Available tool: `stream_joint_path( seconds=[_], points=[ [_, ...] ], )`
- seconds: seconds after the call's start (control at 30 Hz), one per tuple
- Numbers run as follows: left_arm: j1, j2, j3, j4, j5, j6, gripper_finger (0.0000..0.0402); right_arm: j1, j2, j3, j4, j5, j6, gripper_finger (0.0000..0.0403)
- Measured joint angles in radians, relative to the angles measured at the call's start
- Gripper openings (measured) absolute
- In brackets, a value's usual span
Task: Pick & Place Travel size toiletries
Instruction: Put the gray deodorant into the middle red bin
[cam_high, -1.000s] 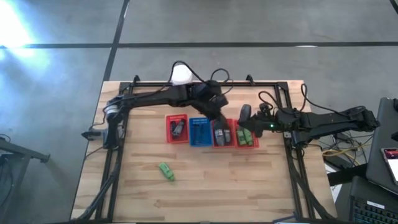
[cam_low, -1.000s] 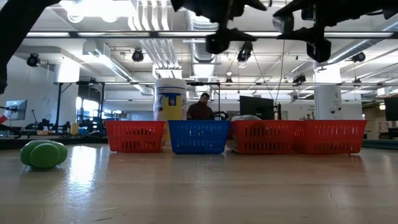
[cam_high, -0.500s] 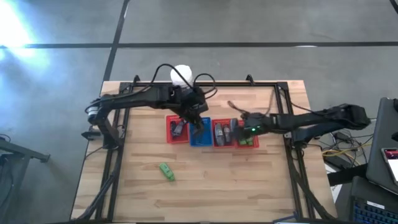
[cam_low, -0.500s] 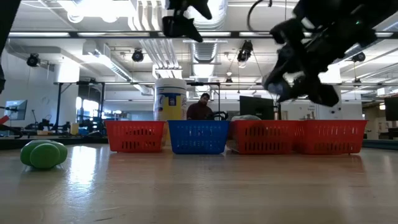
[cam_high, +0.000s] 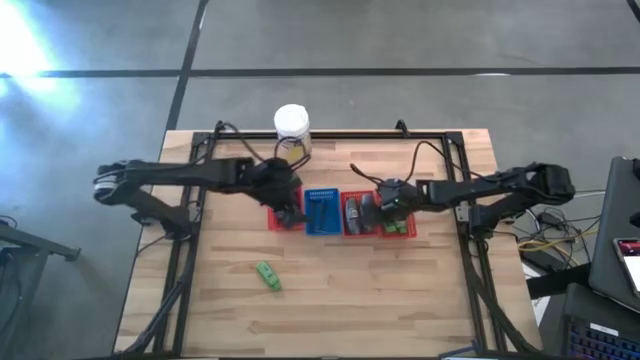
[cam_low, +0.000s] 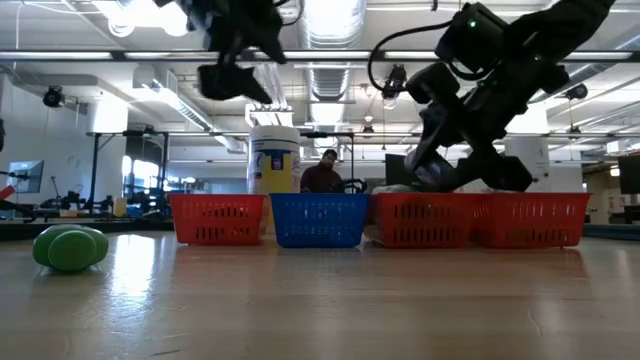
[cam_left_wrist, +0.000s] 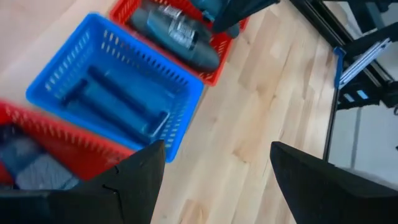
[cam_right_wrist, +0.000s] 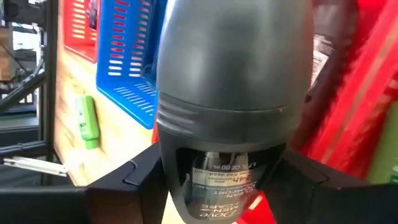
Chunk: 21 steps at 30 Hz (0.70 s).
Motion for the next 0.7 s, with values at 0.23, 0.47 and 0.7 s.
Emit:
stream_joint_path(
  seconds=[0.23, 0.47, 0.7],
  points=[
    [-0.004, -0.15, -0.244, 0.1, 0.01, -0.082, 0.0293, -0.005, 0.03, 0.029, -0.014, -0.033, 0.005, 0.0252],
    [-0.102, -0.224, -0.378, 0.097, 0.047, -0.004, 0.0284, -0.004, -0.037, 0.036, -0.022, -0.036, -0.038, 0.0296],
    [-0.287, -0.202, -0.43, 0.099, 0.097, 0.255, 0.0282, 0.003, -0.163, 0.036, -0.066, -0.039, -0.134, 0.0332]
  ],
)
